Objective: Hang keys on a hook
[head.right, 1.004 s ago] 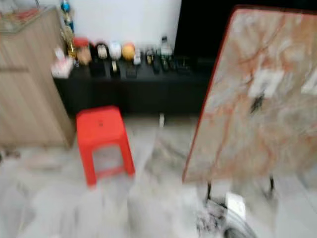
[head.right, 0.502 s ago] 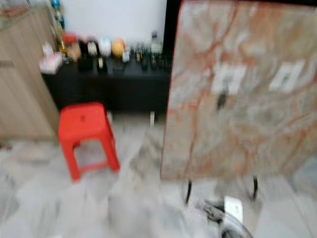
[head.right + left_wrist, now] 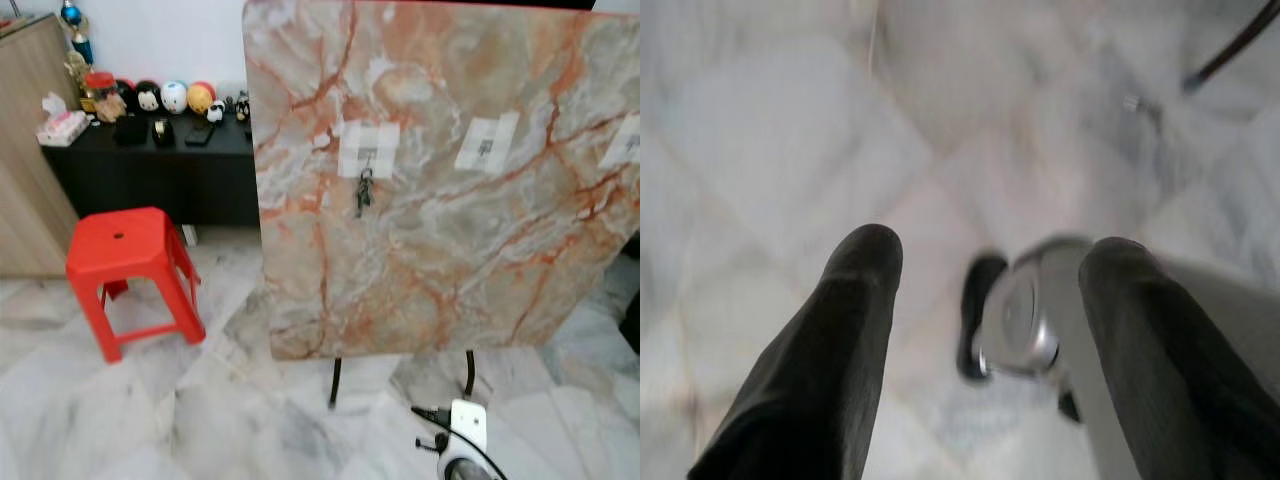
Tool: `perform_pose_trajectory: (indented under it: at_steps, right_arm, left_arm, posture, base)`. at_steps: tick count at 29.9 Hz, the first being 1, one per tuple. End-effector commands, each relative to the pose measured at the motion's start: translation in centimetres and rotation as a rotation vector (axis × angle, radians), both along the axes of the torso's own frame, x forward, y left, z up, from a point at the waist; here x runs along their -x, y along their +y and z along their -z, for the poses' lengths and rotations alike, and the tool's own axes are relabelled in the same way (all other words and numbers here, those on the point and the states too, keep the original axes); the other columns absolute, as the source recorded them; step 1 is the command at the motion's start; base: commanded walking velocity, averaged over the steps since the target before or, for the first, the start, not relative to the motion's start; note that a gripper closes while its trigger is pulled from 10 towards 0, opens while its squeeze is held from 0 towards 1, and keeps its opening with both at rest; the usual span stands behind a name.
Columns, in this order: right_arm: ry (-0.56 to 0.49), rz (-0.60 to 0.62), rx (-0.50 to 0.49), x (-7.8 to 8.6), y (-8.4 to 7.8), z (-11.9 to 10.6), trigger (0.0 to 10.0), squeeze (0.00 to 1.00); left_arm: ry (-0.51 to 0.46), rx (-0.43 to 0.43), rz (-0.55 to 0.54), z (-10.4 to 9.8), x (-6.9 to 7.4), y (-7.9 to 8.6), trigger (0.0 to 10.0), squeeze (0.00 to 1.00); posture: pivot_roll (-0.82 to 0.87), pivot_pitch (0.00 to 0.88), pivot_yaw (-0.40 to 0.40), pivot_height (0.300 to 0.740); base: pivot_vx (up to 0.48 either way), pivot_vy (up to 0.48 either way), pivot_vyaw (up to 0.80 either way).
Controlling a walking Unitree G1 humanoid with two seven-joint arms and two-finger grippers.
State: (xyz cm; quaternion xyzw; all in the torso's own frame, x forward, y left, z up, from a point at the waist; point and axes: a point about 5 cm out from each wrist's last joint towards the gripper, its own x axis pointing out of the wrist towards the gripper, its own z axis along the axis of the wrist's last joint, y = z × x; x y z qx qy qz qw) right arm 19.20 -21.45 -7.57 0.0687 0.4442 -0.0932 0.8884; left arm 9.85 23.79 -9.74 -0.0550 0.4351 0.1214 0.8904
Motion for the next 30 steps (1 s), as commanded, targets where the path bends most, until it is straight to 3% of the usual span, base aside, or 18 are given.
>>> perform_pose_trajectory:
  at_steps: [1,11,24,30]
  right_arm:
    - [-0.020,0.005,0.025,-0.5,-0.9,-0.5,10.0,0.00]
    - [-0.028,0.009,0.029,-0.8,-1.1,-0.7,10.0,0.00]
    - [-0.057,0.008,0.022,-1.6,-0.9,-1.1,10.0,0.00]
    - [-0.061,0.008,0.028,-1.7,-0.9,-1.1,10.0,0.00]
  left_arm:
    - [0.001,0.014,0.011,0.1,-0.3,-0.7,10.0,0.00]
    - [0.003,0.017,0.013,0.1,-0.4,-0.7,10.0,0.00]
    - [0.004,0.022,0.002,0.1,-0.5,-0.8,10.0,0.00]
    - [0.008,0.026,0.005,0.2,-0.8,-1.0,10.0,0.00]
  posture:
    - [0.06,0.000,-0.091,0.740]
    - [0.06,0.000,-0.093,0.740]
    - [0.05,0.000,-0.095,0.740]
    - [0.06,0.000,-0.094,0.740]
  base:
    - [0.000,-0.401,0.00]
    - [0.000,-0.367,0.00]
    - [0.000,0.000,0.00]
    - [0.303,0.000,0.00]
